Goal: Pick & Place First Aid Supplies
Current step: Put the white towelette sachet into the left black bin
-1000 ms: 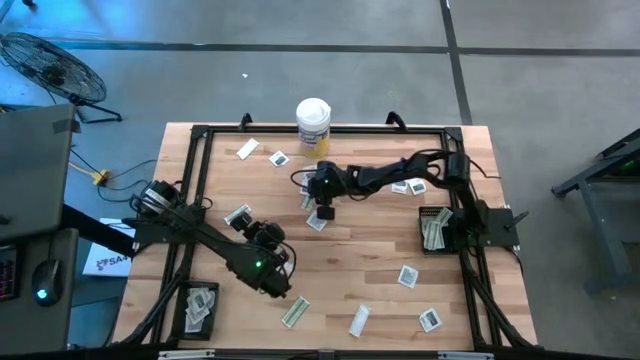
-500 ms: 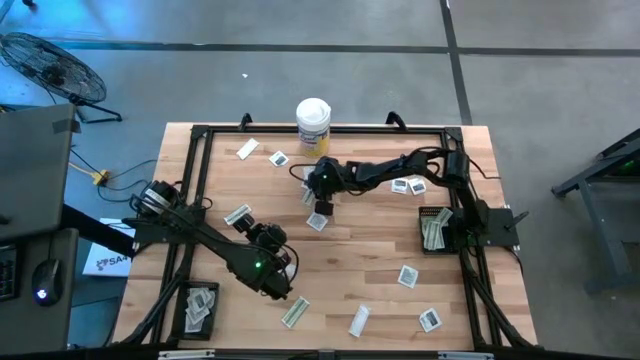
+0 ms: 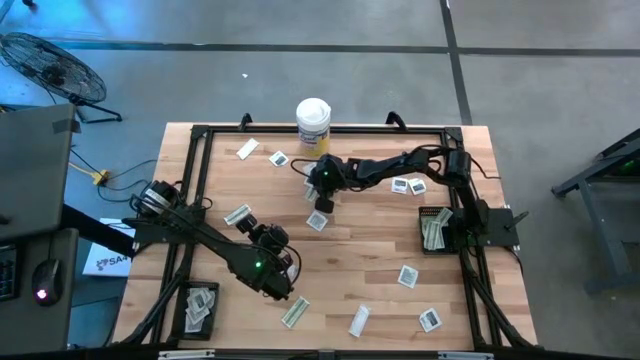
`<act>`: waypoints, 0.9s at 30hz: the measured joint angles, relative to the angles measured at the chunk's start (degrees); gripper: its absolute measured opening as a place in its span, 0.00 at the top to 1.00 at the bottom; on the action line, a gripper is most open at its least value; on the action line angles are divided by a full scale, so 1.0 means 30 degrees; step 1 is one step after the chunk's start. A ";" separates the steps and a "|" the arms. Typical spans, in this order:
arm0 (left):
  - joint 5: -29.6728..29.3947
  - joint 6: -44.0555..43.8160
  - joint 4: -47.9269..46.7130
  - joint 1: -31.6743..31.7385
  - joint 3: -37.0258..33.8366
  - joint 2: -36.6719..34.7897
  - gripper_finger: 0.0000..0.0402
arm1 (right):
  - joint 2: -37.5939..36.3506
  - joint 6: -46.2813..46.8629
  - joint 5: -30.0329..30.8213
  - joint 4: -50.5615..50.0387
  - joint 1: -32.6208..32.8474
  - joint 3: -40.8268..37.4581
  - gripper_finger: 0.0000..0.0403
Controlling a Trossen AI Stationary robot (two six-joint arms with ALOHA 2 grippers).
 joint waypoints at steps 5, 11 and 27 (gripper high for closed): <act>-0.0056 0.0000 -0.0020 0.0007 0.0000 0.0000 0.74 | -0.0387 0.0469 0.0230 -0.0126 0.0492 -0.0078 0.98; -0.0807 0.0022 -0.0044 0.0007 0.0000 0.0000 0.74 | -0.1414 0.0484 0.0109 -0.0486 0.1606 -0.0160 0.99; -0.0736 0.0845 0.2559 0.0007 -0.2058 0.0007 0.74 | -0.2133 -0.1723 0.3187 -0.1494 0.2582 -0.0087 0.85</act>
